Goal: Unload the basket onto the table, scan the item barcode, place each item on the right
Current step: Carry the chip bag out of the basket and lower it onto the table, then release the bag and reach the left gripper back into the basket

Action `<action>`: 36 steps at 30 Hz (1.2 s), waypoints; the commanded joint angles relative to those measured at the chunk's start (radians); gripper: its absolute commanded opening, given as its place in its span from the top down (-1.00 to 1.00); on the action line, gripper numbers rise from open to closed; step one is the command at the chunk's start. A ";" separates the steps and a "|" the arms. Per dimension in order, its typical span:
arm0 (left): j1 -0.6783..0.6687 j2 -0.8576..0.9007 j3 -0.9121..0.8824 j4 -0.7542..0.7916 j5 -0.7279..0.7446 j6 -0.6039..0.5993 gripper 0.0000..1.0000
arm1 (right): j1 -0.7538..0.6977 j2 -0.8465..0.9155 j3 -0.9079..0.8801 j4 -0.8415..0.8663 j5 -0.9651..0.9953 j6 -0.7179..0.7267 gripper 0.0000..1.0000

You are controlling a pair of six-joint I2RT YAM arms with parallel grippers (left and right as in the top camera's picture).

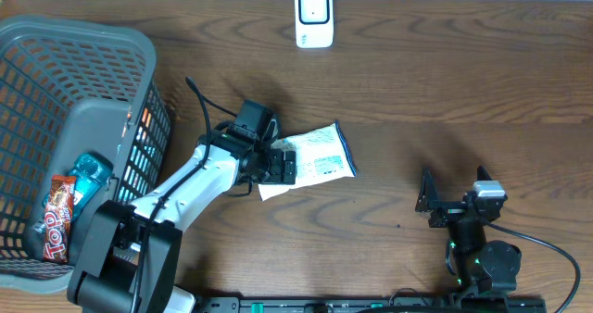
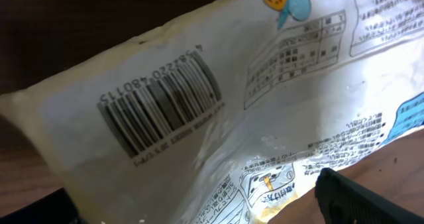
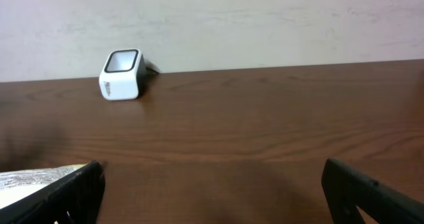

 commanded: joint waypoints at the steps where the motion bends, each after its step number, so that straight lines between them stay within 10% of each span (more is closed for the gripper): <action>1: 0.000 -0.013 -0.003 -0.009 -0.024 -0.018 -0.96 | 0.008 0.000 -0.001 -0.005 0.004 0.002 -0.99; 17: 0.000 -0.601 0.159 -0.037 -0.028 0.193 -0.96 | 0.008 0.000 -0.001 -0.005 0.004 0.002 -0.98; 23: 0.000 -0.799 0.159 0.004 -0.350 0.335 -0.96 | 0.008 0.000 -0.001 -0.004 0.004 0.002 -0.98; 30: 0.021 -0.874 0.159 0.007 -1.047 0.090 -0.95 | 0.008 0.000 -0.001 -0.004 0.004 0.002 -0.98; 36: 0.193 -0.862 0.159 -0.076 -1.088 -0.152 -0.95 | 0.008 0.000 -0.001 -0.004 0.004 0.002 -0.98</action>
